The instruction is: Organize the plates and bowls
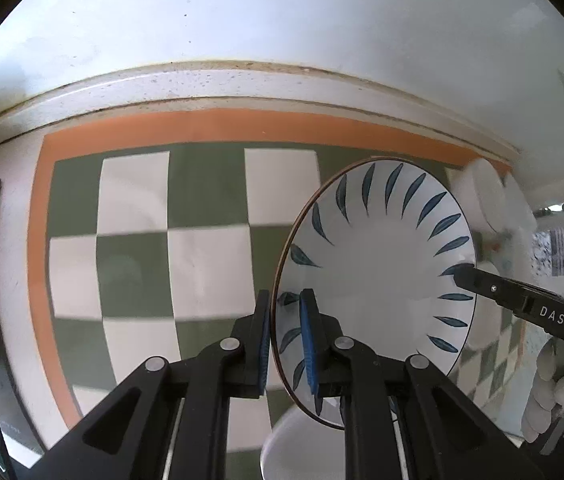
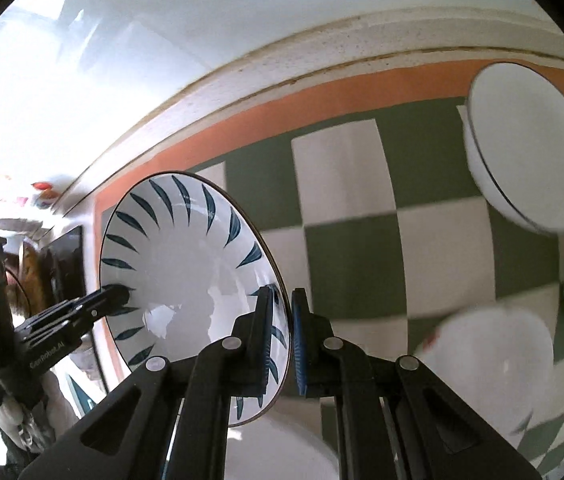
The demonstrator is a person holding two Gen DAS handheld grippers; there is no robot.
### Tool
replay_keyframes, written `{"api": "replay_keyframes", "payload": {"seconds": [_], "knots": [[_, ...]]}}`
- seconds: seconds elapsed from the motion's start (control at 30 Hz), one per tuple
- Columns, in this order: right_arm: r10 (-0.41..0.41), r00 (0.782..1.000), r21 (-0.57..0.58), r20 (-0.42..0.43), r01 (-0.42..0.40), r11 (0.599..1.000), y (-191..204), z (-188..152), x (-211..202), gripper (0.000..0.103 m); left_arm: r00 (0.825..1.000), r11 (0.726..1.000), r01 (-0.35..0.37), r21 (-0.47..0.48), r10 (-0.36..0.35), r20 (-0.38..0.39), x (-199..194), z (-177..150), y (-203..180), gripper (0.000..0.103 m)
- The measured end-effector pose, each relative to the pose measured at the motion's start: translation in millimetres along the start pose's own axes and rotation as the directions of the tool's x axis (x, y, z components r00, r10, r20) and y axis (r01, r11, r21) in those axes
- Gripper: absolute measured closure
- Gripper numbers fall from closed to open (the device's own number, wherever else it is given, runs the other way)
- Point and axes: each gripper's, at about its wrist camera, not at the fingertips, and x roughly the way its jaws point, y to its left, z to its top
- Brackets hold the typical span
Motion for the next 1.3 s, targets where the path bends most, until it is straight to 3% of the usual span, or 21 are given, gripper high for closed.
{"api": "replay_keyframes", "payload": {"seconds": [0.27, 0.57, 0.87, 1.17, 1.3], "knots": [[0.022, 1.000, -0.009, 0.007, -0.022, 1.000, -6, -83, -43, 0.092, 0.999, 1.000, 0.004, 0.030, -0.003, -0.032, -23, -62, -15, 0.091], [0.030, 0.998, 0.035, -0.050, -0.028, 0.999, -29, -160, -23, 0.092, 0.992, 0.998, -0.015, 0.055, 0.022, -0.121, 4, -121, -22, 0.091], [-0.011, 0.994, 0.050, -0.109, 0.017, 0.999, -47, -188, 11, 0.092, 0.972, 0.990, -0.069, 0.125, 0.095, -0.216, 40, -144, -30, 0.090], [-0.046, 0.990, 0.025, -0.133, 0.050, 0.998, -41, -188, 28, 0.092, 0.953, 0.984, -0.094, 0.148, 0.132, -0.273, 52, -145, -30, 0.089], [-0.057, 0.989, 0.025, -0.133, 0.061, 0.998, -39, -186, 31, 0.092, 0.953, 0.987, -0.083, 0.139, 0.120, -0.279, 54, -145, -27, 0.089]]}}
